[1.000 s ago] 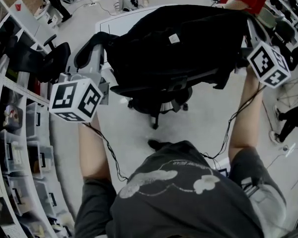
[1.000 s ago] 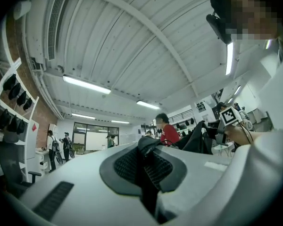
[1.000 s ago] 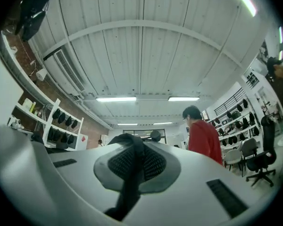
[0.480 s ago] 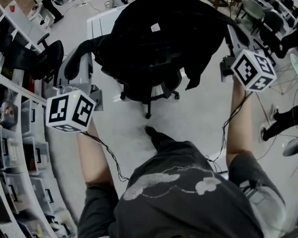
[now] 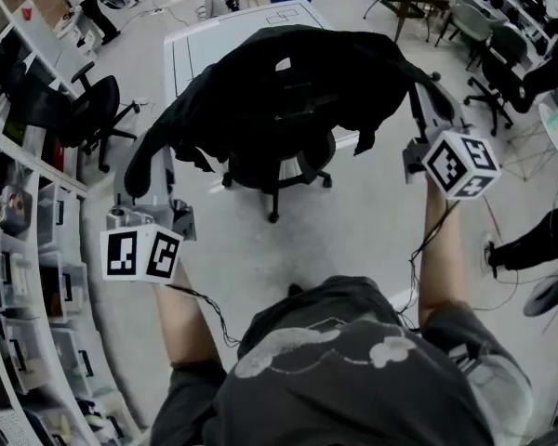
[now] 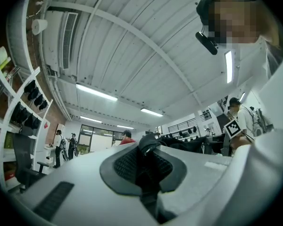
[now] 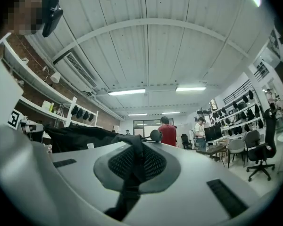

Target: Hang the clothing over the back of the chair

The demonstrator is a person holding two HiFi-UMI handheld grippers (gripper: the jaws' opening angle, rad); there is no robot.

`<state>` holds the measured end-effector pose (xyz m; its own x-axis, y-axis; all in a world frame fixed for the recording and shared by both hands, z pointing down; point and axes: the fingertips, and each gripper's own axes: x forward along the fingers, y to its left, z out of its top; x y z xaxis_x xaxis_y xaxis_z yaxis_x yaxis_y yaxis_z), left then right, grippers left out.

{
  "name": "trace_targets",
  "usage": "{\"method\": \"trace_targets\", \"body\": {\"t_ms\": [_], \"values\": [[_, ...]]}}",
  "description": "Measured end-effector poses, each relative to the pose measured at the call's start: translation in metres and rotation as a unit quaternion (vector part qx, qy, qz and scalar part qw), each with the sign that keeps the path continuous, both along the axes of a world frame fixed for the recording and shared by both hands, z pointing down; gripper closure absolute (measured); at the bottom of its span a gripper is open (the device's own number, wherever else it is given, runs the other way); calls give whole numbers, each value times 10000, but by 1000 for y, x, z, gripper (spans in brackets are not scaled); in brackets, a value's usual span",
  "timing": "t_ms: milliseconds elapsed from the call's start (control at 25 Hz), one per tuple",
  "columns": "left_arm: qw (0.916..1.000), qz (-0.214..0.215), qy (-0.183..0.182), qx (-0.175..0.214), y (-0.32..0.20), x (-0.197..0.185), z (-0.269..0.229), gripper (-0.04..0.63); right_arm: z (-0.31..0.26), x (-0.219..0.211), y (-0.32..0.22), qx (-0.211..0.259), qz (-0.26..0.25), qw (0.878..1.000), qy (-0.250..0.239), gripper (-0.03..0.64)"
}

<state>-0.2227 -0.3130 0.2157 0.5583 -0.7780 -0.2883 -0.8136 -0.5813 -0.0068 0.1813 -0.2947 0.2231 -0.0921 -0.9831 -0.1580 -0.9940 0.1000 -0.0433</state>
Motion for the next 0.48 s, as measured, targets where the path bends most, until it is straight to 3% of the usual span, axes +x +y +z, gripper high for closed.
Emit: {"method": "trace_targets", "body": {"t_ms": [240,480], "values": [[9988,-135,-3,-471,11,8,46,592,34,6,12,-261,-196,9995,25,620],[9974,-103,-29,-712,50,33,78,592,66,-12,35,-403,-900,9943,407,620]]}}
